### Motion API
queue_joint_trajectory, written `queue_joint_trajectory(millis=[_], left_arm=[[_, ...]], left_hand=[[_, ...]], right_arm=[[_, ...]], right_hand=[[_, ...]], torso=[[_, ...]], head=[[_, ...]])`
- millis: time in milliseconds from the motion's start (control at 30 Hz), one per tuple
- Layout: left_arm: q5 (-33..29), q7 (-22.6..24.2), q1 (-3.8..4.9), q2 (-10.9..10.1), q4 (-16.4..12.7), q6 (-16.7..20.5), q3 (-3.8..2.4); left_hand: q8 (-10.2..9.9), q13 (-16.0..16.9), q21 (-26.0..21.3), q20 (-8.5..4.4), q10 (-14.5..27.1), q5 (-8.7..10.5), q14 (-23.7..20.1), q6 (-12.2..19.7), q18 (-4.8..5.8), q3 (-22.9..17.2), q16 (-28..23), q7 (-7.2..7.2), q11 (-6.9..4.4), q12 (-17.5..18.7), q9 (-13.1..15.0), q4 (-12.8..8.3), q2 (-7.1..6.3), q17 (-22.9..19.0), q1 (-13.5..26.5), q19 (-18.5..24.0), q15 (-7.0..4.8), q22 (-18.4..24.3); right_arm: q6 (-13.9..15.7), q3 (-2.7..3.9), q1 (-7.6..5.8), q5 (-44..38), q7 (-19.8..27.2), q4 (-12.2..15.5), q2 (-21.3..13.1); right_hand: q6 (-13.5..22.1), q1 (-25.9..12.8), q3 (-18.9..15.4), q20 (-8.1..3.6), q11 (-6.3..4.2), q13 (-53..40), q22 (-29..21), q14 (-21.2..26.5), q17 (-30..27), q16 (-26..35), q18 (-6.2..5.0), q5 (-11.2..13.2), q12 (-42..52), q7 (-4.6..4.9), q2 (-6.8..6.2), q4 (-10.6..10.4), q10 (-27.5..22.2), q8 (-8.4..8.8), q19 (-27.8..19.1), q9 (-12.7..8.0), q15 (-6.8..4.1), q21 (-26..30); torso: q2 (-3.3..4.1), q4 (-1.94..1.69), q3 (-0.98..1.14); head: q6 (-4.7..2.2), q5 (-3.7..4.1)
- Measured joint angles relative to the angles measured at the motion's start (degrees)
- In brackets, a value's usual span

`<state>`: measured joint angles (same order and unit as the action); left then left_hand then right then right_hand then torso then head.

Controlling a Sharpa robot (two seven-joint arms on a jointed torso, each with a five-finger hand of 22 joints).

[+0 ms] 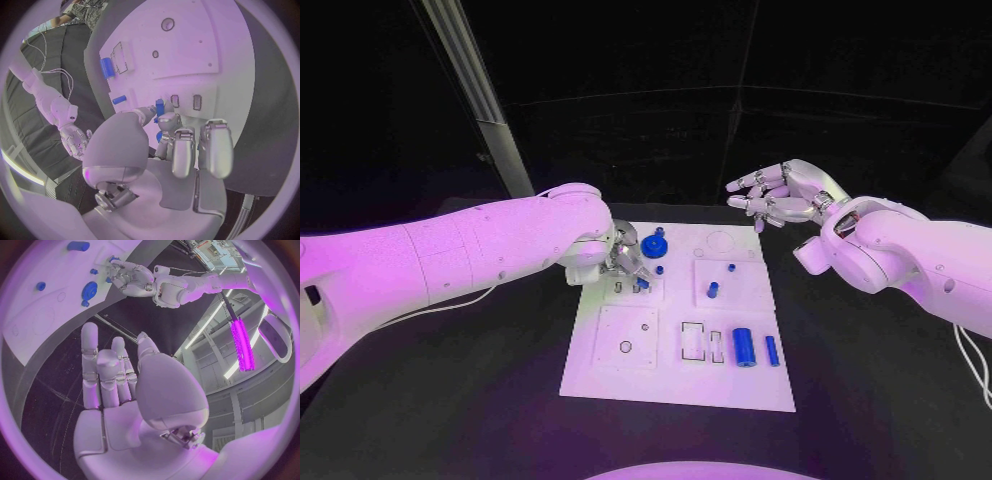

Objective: Assemble the parts on the task board

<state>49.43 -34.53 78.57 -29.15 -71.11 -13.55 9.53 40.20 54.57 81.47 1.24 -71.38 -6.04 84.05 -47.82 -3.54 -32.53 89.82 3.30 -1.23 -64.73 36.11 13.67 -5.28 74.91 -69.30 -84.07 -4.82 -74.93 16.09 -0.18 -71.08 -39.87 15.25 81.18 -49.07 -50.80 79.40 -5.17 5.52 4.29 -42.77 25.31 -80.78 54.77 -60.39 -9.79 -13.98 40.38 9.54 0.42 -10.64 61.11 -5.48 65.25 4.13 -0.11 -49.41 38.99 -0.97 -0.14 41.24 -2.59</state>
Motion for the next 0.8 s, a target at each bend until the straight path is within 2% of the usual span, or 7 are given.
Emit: queue_joint_trajectory(millis=[267, 433, 667, 800], left_arm=[[-0.5, 0.3, 0.01, -2.4, -3.0, 3.8, 0.12], [0.8, 0.3, -0.23, -3.6, -4.6, 5.6, 0.89], [3.7, 0.2, -0.77, -3.8, -5.0, 7.1, 1.41], [5.1, 0.1, -1.22, -3.8, -5.0, 7.7, 1.54]], left_hand=[[0.3, 0.2, 0.0, 0.0, 0.0, 0.01, 0.0, 0.0, 0.0, -0.8, 0.0, 0.01, 0.0, 0.0, 0.5, -0.5, -0.32, 0.0, 0.7, 0.0, 0.0, 0.0], [0.5, 0.5, 0.0, 0.0, -0.5, 0.29, 0.0, -0.1, 0.01, -1.7, 0.0, 0.06, -0.1, 0.0, 0.7, -1.4, -0.78, 0.0, 1.3, 0.0, 0.0, 0.0], [0.5, 0.6, 0.0, 0.0, -0.5, 0.33, 0.0, -0.3, 0.0, -1.7, 0.0, -0.11, -0.1, -0.3, 0.7, -1.4, -0.93, 0.0, 1.5, 0.0, 0.0, 0.0], [0.5, 0.6, 0.0, 0.0, -0.5, 0.33, 0.0, -0.3, 0.0, -1.7, 0.0, -0.11, -0.1, -0.3, 0.7, -1.4, -1.0, 0.0, 1.5, 0.0, 0.0, 0.0]], right_arm=[[-0.1, 0.0, 0.0, -0.1, 0.0, -0.1, 0.0], [0.0, 0.0, 0.0, -0.1, 0.2, -0.2, 0.1], [0.3, 0.0, 0.0, -0.1, 0.4, -0.2, 0.0], [0.5, 0.0, 0.0, -0.2, 0.7, -0.1, 0.0]], right_hand=[[0.0, 0.0, -0.2, 0.2, 0.0, 0.1, 0.0, 0.0, -0.2, 0.0, 0.01, 0.0, 0.0, 0.0, -0.01, 0.2, 0.0, 0.0, 0.2, 0.0, 0.0, 0.0], [0.4, 0.0, -0.2, 0.21, 0.0, 0.1, -0.1, 0.0, -0.2, 0.4, 0.01, 0.0, 0.0, 0.02, -0.01, 0.2, 0.0, 0.0, 0.2, 0.0, 0.0, 0.2], [0.4, 0.5, -0.2, 0.2, 0.0, 0.2, -0.2, 0.0, -0.2, 0.4, 0.0, -0.3, 0.0, 0.03, 0.03, 0.2, 0.0, 0.0, 0.2, 0.0, 0.0, 0.2], [0.4, 0.5, -0.2, 0.21, 0.0, 0.3, -0.2, 0.0, -0.2, 0.4, 0.0, -0.3, 0.0, 0.02, 0.06, 0.2, 0.0, 0.0, 0.2, 0.0, 0.0, 0.2]], torso=[[0.0, -0.05, 0.03], [0.0, -0.05, 0.02], [0.02, -0.05, 0.02], [0.03, 0.08, 0.01]], head=[[0.14, -0.32], [0.32, -0.56], [0.27, -0.96], [0.36, -1.2]])
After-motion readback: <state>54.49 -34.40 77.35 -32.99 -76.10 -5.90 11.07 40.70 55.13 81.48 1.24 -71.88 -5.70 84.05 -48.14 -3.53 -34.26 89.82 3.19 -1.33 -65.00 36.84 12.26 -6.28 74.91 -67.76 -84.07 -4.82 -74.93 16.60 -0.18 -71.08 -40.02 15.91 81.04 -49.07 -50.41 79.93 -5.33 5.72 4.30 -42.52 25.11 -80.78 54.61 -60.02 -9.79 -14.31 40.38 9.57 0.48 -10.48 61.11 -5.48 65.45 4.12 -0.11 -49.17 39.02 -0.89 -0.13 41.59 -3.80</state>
